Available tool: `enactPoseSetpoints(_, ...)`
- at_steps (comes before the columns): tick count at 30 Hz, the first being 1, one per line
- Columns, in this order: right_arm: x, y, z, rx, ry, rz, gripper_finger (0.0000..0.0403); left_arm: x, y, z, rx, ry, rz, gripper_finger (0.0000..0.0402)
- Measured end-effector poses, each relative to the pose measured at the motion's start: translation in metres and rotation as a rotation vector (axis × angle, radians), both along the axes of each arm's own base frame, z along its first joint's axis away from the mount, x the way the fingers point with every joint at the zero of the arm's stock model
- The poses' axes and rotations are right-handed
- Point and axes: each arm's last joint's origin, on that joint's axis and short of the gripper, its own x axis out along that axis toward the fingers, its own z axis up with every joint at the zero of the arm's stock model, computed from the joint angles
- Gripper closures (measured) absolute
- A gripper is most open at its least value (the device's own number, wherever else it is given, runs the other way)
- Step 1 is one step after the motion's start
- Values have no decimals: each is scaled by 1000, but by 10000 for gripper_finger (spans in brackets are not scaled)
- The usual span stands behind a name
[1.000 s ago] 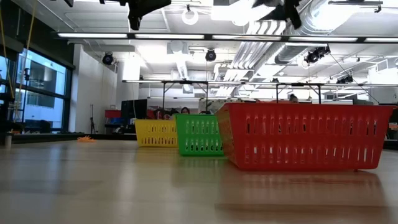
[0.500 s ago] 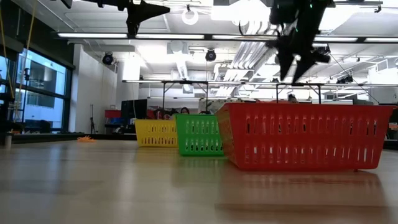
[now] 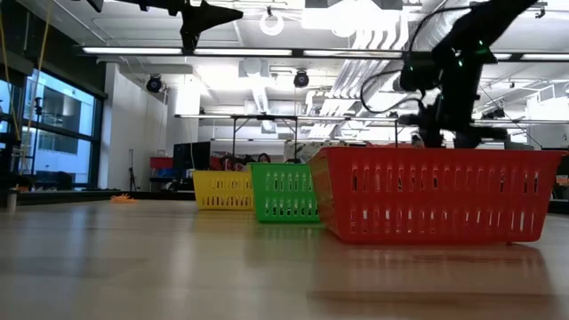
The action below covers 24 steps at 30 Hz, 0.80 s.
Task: Sort Halloween decoration
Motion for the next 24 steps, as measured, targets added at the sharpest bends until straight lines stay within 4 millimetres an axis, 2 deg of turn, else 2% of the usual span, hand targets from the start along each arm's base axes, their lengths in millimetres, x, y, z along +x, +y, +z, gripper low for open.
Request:
enactPoseSetpoints(5, -8, 1, -24, 3, -35, -100, 224, 0, 0, 0, 0, 0, 0, 193)
enactPoseSetpoints(11, -17, 1, -42, 6, -55, -181, 224, 0, 0, 0, 0, 0, 0, 193)
enactPoseSetpoints(24, -19, -5, -44, -24, -90, -231, 224, 0, 0, 0, 0, 2, 0, 193)
